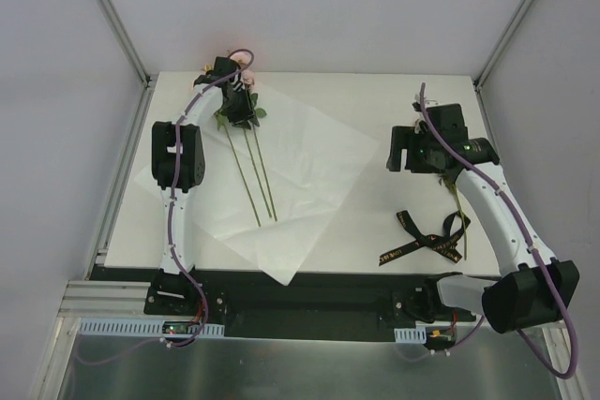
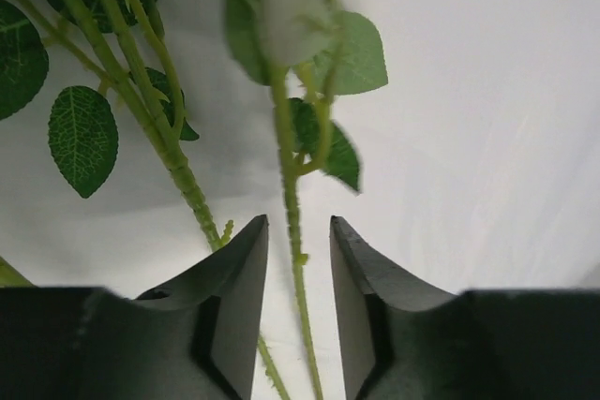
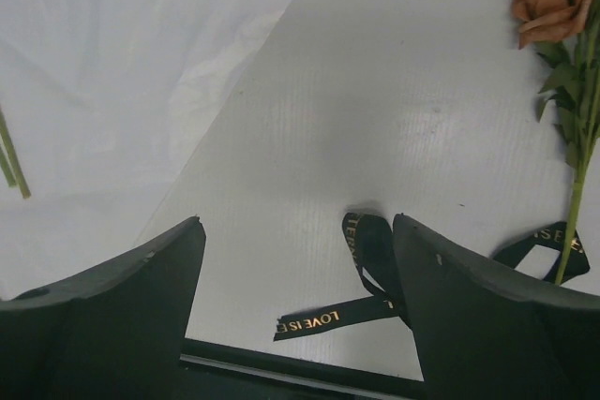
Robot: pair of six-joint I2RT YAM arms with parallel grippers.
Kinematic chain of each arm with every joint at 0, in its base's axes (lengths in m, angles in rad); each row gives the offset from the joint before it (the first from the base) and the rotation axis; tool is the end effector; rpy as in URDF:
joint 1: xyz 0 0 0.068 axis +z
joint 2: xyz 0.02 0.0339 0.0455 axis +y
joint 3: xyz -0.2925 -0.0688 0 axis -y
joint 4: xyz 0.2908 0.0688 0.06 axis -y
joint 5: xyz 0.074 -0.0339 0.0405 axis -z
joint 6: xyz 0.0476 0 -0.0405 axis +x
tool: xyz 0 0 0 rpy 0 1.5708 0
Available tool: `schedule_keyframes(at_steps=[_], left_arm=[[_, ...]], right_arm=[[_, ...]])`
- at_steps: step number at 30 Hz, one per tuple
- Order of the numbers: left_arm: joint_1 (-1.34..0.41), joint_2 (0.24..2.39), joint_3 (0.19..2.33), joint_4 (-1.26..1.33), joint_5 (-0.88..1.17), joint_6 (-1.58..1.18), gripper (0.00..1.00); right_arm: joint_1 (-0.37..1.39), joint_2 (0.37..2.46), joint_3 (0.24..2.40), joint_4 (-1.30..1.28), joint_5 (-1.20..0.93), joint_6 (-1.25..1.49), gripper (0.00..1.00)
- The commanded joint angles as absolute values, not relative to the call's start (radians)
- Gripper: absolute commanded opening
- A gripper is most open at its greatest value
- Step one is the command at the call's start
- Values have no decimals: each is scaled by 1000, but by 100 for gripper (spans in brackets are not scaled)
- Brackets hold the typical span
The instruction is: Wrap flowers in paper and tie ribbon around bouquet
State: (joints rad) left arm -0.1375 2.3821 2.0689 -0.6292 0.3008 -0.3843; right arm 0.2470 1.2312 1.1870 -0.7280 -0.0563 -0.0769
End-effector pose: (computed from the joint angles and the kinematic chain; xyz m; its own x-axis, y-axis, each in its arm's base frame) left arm 0.5899 -0.0959 0.1857 -0.8567 -0.2429 -0.4551 -0.0191 0.8965 -0.4426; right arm 0.2929 0.0766 0.3516 -0.6528 -0.2437 -0.7173 -0.3343 0.9423 -0.0159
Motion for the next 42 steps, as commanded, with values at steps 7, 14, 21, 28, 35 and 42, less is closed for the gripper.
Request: schedule_keyframes(at_steps=[7, 14, 21, 28, 35, 42], left_arm=[[-156, 2027, 1968, -716, 345, -419, 46], [-299, 1597, 1496, -548, 557, -408, 50], [-457, 1444, 1266, -394, 802, -338, 54], [-508, 1414, 1204, -374, 833, -324, 53], [-514, 1425, 1206, -373, 858, -325, 52], [-512, 1456, 1189, -367, 781, -295, 51]], right_arm=[[3, 1518, 1311, -747, 17, -146, 86], [-155, 1738, 1448, -798, 78, -277, 82], [-255, 1802, 1376, -736, 9, -423, 72], [-253, 1882, 1361, -719, -64, -503, 55], [-201, 1951, 1384, -698, 190, -546, 20], [-94, 1823, 1396, -519, 429, -603, 1]])
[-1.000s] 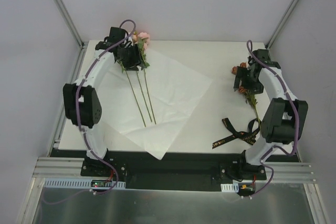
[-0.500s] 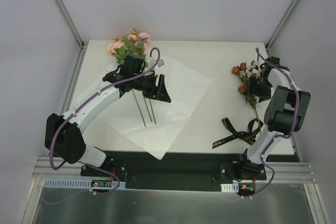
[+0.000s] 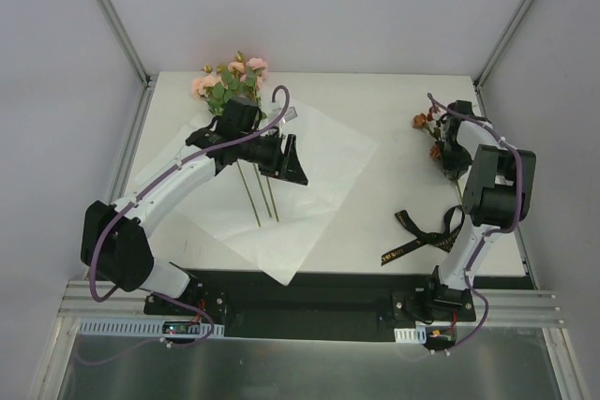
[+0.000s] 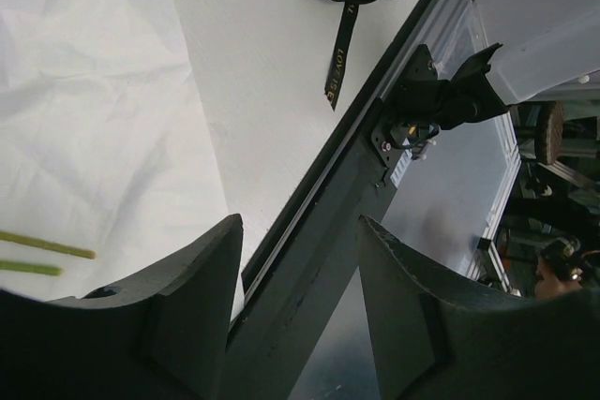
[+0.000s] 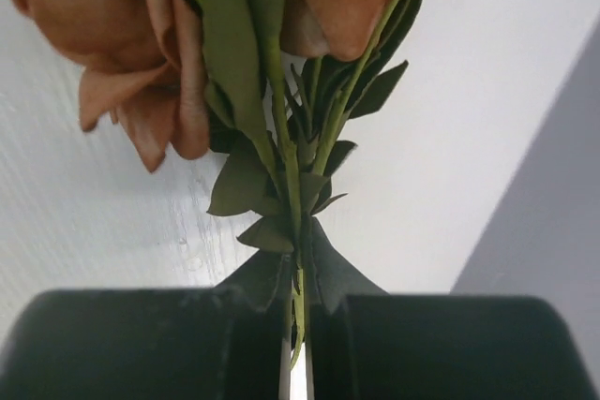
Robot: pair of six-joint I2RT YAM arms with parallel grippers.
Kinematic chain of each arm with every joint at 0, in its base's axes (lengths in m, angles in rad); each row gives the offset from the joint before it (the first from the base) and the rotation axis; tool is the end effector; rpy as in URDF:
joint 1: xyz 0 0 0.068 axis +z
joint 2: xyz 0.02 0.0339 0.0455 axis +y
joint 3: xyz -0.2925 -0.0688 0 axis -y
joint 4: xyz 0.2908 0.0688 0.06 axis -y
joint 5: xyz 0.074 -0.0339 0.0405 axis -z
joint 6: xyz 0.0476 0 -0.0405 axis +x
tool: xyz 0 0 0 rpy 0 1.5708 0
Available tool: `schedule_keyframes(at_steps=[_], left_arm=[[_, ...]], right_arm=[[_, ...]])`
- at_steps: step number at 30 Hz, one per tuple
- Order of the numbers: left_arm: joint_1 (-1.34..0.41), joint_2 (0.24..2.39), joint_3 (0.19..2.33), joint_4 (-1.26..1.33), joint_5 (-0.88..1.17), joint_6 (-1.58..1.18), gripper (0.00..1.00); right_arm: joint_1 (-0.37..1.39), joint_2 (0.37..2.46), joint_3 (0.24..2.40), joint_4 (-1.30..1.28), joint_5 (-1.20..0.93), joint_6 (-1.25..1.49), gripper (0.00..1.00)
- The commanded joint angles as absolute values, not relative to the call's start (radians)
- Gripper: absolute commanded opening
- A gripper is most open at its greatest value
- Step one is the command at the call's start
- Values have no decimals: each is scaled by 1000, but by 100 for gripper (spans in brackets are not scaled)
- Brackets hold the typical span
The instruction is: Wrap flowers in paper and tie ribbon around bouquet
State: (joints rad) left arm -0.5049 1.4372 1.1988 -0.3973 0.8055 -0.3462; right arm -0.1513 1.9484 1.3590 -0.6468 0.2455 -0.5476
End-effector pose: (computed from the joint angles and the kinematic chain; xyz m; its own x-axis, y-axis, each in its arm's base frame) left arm 0.3019 -0.2061 0.3295 -0.7749 0.1597 -0.6116 0.6166 0.4037 -0.6758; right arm 0.4356 -0.0781 0.1601 -0.9144 -0.3714 -0.1608 -0.2940 0.8826 -0.3670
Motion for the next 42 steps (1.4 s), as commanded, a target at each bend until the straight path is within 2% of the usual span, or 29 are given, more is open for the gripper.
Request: schedule_keyframes(at_steps=[1, 7, 10, 13, 14, 16, 17, 18, 20, 23, 27, 31, 33, 35, 36, 37, 38, 39, 41, 42], left_arm=[[-512, 1460, 1187, -365, 773, -290, 51], [-512, 1448, 1184, -367, 735, -238, 53], [-512, 1436, 1186, -339, 749, -241, 53], [-512, 1430, 1184, -260, 773, -302, 54], [-514, 1428, 1181, -224, 779, -349, 58], [-514, 1424, 1172, -115, 778, -402, 58], [-514, 1425, 1164, -80, 776, -452, 58], [-518, 1425, 1163, -11, 772, -477, 61], [-529, 1434, 1166, 43, 769, -523, 61], [-571, 1453, 1193, 83, 750, -538, 62], [-626, 1500, 1233, 83, 735, -551, 73], [-653, 1523, 1235, 84, 704, -574, 71], [-675, 1532, 1241, 84, 696, -574, 67], [-681, 1535, 1241, 84, 680, -583, 47], [-681, 1539, 1239, 75, 664, -589, 33], [-678, 1537, 1235, 55, 638, -591, 10], [-677, 1536, 1232, 45, 600, -588, 5], [-667, 1525, 1226, 31, 586, -583, 2], [-655, 1506, 1204, 8, 531, -571, 0], [-632, 1490, 1203, -21, 464, -566, 0]], right_arm=[[-80, 1797, 1407, -499, 440, -621, 1], [15, 1606, 1422, -328, 488, -677, 1], [35, 1527, 1466, -343, 456, -577, 1], [34, 1470, 1534, -452, 229, -331, 1], [34, 1456, 1535, -462, 42, -268, 1], [40, 1422, 1502, -457, -156, -60, 1], [43, 1410, 1477, -437, -311, 28, 1], [51, 1398, 1398, -364, -384, 176, 1], [64, 1370, 1317, -234, -606, 323, 1], [150, 1355, 1224, -88, -745, 492, 1], [247, 1306, 1172, -5, -778, 537, 1], [298, 1269, 1149, -5, -769, 528, 1], [321, 1267, 1140, -5, -776, 535, 1], [340, 1269, 1138, -5, -785, 534, 1], [345, 1270, 1140, 20, -791, 532, 1], [345, 1273, 1141, 20, -796, 528, 1], [345, 1275, 1144, 15, -790, 523, 4], [344, 1275, 1156, -39, -775, 494, 27], [344, 1263, 1180, -192, -680, 427, 52], [342, 1258, 1192, -248, -642, 390, 57]])
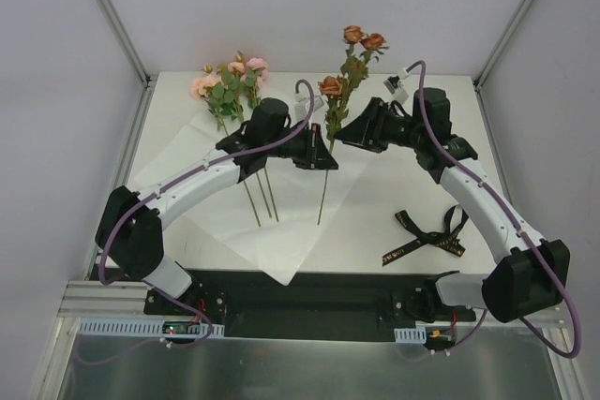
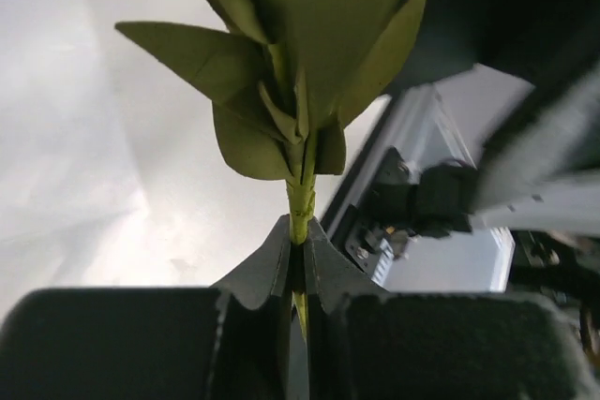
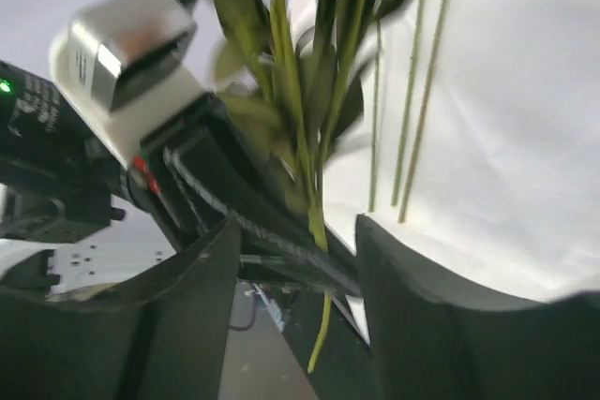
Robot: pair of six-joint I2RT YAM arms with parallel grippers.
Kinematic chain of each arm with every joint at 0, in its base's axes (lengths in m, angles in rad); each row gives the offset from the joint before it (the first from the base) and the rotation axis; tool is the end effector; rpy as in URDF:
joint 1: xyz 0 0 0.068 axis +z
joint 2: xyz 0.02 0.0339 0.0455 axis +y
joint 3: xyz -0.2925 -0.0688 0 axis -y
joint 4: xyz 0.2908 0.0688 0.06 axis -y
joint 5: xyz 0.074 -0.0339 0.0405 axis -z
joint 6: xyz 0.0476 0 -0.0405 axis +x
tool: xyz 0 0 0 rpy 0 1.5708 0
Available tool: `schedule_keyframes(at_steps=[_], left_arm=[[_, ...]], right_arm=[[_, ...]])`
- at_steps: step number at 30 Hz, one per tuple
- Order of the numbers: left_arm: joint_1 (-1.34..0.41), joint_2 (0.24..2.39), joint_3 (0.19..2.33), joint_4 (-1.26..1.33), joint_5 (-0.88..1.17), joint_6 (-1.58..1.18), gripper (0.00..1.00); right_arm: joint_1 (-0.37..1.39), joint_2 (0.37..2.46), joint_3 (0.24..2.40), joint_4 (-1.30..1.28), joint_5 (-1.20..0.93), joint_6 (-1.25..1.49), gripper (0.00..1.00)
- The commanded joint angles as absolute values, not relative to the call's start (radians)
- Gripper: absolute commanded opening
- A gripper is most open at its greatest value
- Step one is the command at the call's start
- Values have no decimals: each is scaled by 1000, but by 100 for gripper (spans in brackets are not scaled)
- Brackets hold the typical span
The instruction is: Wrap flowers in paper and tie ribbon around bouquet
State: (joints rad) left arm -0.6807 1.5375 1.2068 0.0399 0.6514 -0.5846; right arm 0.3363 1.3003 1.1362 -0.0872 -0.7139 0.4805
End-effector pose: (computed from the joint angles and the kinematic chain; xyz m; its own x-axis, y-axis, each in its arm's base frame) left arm 0.3020 -0.2817 0.3361 -0.7111 0.0112 -0.7030 0.6708 0.3101 -0.6737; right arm 0.3154 0.1433 0.3797 -0.6002 0.1603 -0.7837 -0.6436 0.4850 0.5921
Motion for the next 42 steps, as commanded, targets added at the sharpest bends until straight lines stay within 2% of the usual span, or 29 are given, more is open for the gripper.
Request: schedule_keyframes(at_steps=[1, 2, 5, 7, 11, 14, 20, 27, 32, 42], left_arm=[[-615, 1482, 1203, -84, 430, -571, 0], [-597, 1476, 1201, -119, 402, -574, 0], [-493, 1441, 1183, -207, 295, -572, 0], [-427, 1439, 1189, -250, 237, -502, 0], [-344, 1563, 1317, -446, 97, -405, 0], [-279, 1690, 1397, -532, 112, -423, 0], [-276, 1831, 1408, -534, 5, -407, 0], [-272, 1922, 1428, -505, 28, -391, 0], [-272, 1956, 1436, -499, 55, -371, 0], [-279, 1933, 1341, -422, 178, -417, 0]], right_arm=[[339, 1247, 1209, -300, -596, 315, 61], [331, 1221, 1204, -358, -504, 292, 64], [311, 1154, 1167, -402, -408, 229, 71], [313, 1131, 1151, -416, -385, 184, 72], [311, 1121, 1085, -416, -429, 164, 73], [316, 1152, 1053, -414, -451, 184, 73], [380, 1227, 976, -304, -535, 239, 70], [529, 1296, 916, -270, -571, 203, 70], [636, 1333, 879, -244, -511, 202, 69], [693, 1388, 862, -219, -474, 215, 69]])
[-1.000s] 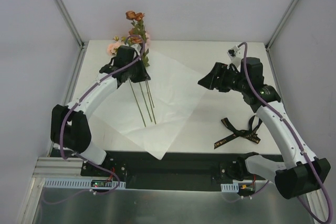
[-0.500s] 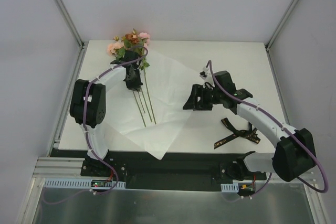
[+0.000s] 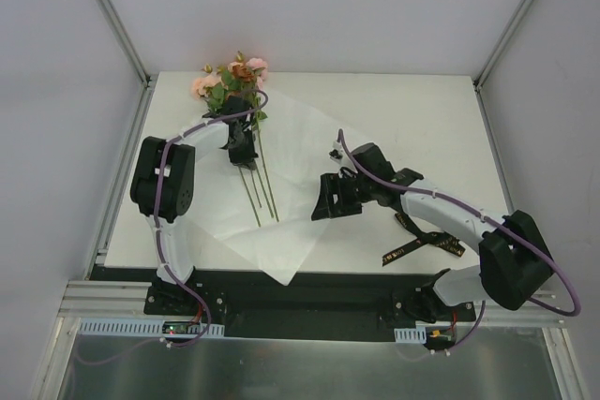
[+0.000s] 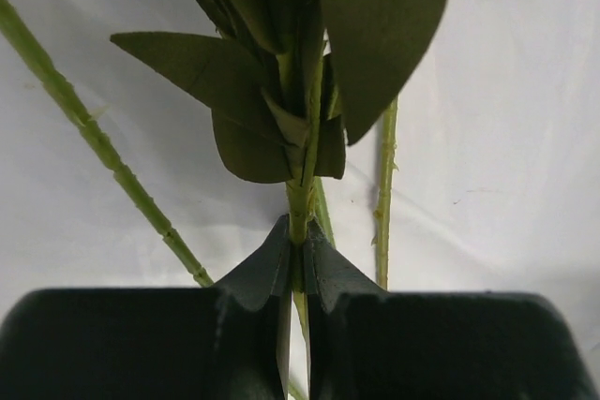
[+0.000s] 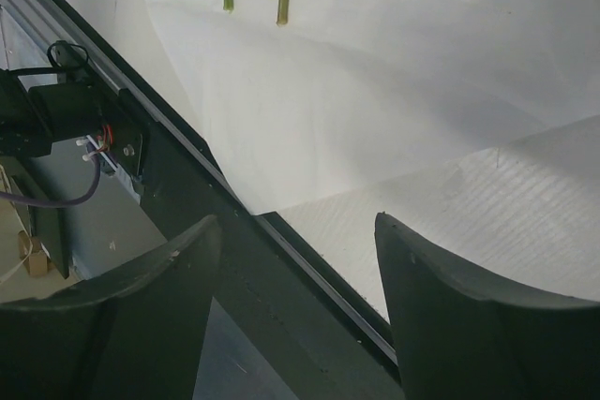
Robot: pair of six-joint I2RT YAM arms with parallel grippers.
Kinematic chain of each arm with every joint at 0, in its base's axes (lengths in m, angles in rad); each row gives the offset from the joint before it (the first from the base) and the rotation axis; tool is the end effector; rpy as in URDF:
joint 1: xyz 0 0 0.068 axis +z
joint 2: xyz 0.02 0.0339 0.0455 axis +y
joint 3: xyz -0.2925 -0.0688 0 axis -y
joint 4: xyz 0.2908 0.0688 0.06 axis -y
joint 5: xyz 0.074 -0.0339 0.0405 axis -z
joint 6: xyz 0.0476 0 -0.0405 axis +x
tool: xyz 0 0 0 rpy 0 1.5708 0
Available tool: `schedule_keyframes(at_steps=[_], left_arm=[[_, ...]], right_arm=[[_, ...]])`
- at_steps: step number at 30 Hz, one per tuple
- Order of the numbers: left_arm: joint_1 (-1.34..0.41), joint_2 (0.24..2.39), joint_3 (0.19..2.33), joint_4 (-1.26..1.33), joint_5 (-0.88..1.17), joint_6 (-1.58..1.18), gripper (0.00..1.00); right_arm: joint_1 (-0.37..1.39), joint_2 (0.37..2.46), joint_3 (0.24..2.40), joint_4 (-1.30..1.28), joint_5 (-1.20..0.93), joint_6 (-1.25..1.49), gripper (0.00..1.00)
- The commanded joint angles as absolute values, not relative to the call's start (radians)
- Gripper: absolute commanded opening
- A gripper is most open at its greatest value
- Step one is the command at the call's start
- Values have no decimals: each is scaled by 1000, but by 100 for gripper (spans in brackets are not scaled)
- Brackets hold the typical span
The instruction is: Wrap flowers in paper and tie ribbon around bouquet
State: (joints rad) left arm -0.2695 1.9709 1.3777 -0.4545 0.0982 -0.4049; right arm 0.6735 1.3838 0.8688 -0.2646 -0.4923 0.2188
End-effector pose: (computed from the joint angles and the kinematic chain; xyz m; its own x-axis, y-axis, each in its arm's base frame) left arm 0.4510 -0.1294 0.1649 -0.8905 -0.1607 -0.4257 -0.0420 0.9606 -0.2749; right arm 0.2445 0.2239 0.2284 -0.7127 -0.3240 -0.6221 -0.6738 0.5629 0.4787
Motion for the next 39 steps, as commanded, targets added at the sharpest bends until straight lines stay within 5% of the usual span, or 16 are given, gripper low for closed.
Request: schedule_keyframes(at_steps=[1, 10, 19, 24, 28, 32, 39], left_arm=[[-279, 1930, 1322, -417, 189, -423, 0], [-281, 1896, 1213, -353, 236, -453, 5], [-281, 1712, 1123, -353, 219, -439, 39], [-299, 1524, 1020, -345, 345, -460, 43], [-402, 1405, 905, -324, 396, -472, 32], [-558, 1338, 755, -241, 321, -567, 2], [-736, 1358, 578, -127, 89, -801, 0]], right_arm=[[696, 1390, 858, -216, -474, 215, 69], [778, 1396, 769, -94, -471, 241, 68], [824, 1384, 695, -25, -451, 296, 68], [885, 1359, 629, 44, -399, 348, 65], [984, 1316, 566, 89, -245, 392, 62], [1015, 1299, 468, 234, -186, 526, 63], [1089, 1339, 337, 508, -42, 903, 61]])
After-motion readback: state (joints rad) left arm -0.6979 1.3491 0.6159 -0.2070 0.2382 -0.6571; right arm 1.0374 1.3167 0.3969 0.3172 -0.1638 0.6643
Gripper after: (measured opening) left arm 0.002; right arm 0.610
